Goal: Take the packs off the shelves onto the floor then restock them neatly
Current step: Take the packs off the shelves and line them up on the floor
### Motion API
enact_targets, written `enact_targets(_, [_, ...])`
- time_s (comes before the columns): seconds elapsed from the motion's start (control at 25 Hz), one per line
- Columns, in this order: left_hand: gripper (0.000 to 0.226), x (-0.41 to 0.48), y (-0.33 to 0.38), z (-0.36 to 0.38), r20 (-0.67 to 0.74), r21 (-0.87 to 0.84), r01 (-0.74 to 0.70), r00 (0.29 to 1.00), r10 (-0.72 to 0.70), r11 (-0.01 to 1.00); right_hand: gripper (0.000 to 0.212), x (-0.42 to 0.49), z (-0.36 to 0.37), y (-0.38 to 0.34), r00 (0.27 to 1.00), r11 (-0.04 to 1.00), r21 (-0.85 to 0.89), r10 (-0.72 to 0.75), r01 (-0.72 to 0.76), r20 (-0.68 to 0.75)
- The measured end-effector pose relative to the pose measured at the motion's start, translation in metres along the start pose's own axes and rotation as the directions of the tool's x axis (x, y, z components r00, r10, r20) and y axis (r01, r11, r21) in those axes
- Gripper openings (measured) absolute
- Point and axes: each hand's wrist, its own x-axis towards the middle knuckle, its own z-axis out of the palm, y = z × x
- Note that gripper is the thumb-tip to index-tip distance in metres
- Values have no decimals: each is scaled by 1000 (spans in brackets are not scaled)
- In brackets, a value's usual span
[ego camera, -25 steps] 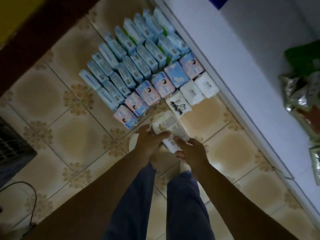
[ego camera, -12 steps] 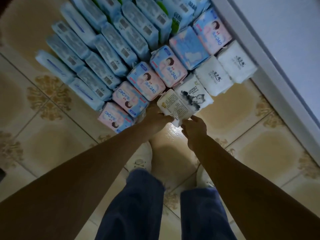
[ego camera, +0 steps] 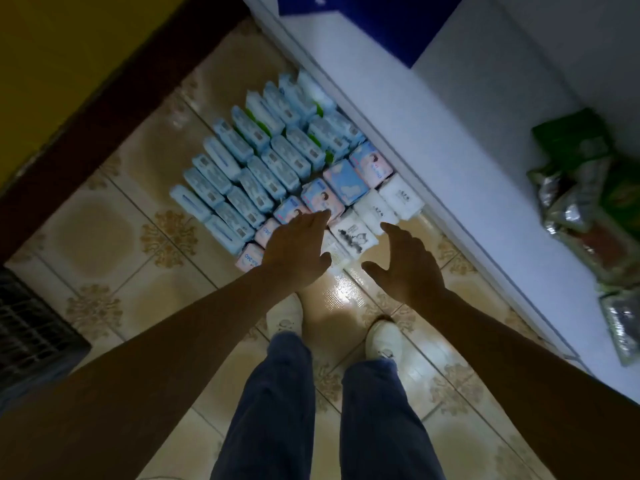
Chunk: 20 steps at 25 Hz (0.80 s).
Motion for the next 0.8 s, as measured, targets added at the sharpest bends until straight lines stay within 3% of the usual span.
enact_targets(0.08, [80, -35, 26, -59, -70, 226, -98, 991, 117, 969, 80, -33, -55, -21, 991, 983, -142, -127, 119, -50])
enact_targets(0.2, [84, -87, 63, -140, -165, 395, -183, 950, 265, 900, 79, -91, -138, -63, 957, 922, -310, -273, 230, -102])
enact_targets(0.32, [81, -140, 100, -223, -318, 518, -263, 824, 468, 814, 76, -159, -212, -106, 910, 869, -420, -367, 262, -192])
enact_targets(0.4, [80, -176, 125, -278, -317, 596, -307, 759, 569, 742, 74, -204, -254, -129, 855, 847, -452, -434, 280, -283])
enact_targets(0.6, [77, -256, 185, -374, -348, 736, -324, 572, 743, 594, 76, -302, -330, -159, 757, 837, -518, -452, 176, -472])
enact_targets(0.72, [80, -291, 239, -413, -372, 783, -294, 485, 791, 548, 74, -360, -376, -158, 600, 844, -529, -466, 82, -651])
enact_targets(0.8, [80, -319, 289, -431, -393, 806, -293, 384, 835, 514, 74, -408, -409, -148, 513, 872, -489, -420, 0, -749])
